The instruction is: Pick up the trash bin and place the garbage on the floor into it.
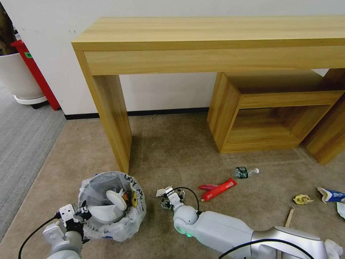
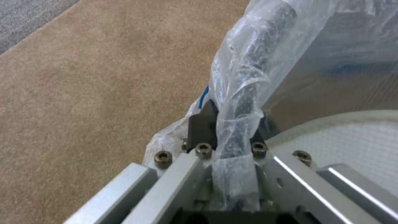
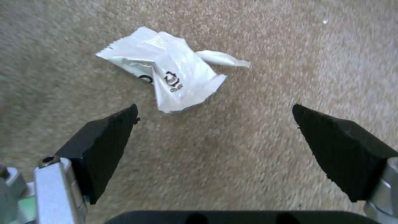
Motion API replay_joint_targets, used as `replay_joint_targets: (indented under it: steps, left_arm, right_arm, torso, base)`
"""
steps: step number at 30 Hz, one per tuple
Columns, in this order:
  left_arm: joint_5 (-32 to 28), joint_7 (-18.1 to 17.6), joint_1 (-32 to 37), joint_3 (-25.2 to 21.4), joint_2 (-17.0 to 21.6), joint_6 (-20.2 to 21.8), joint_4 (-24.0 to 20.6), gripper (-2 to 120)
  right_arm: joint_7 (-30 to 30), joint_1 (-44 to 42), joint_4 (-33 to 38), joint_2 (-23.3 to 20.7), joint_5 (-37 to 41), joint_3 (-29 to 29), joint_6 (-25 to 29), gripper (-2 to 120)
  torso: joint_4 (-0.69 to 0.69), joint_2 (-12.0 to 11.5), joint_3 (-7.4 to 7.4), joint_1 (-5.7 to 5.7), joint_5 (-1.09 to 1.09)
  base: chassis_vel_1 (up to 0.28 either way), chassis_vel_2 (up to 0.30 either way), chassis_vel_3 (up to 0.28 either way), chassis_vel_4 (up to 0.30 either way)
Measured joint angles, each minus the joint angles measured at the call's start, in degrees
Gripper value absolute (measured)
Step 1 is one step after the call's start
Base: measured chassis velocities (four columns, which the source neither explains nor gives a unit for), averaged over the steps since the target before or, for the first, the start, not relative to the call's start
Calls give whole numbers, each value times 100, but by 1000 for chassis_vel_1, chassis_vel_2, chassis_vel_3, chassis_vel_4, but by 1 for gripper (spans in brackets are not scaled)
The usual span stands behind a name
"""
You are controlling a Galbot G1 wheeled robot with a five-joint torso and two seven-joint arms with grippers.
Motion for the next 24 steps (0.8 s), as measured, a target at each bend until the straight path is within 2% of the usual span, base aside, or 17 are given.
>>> replay_joint_targets:
  steps: [11, 24]
  left_arm:
    - [-3, 2, 13, -14, -25, -23, -4, 0]
    - [-10, 5, -26, 3, -62, -67, -4, 0]
  right_arm:
    - [-136, 147, -435, 228, -295, -278, 188, 93]
    - [-272, 292, -967, 562, -510, -626, 380, 82]
  torso:
    - [0, 0, 0, 0, 0]
    - [0, 0, 0, 0, 0]
  base:
    - [0, 0, 0, 0]
    - [0, 0, 0, 0]
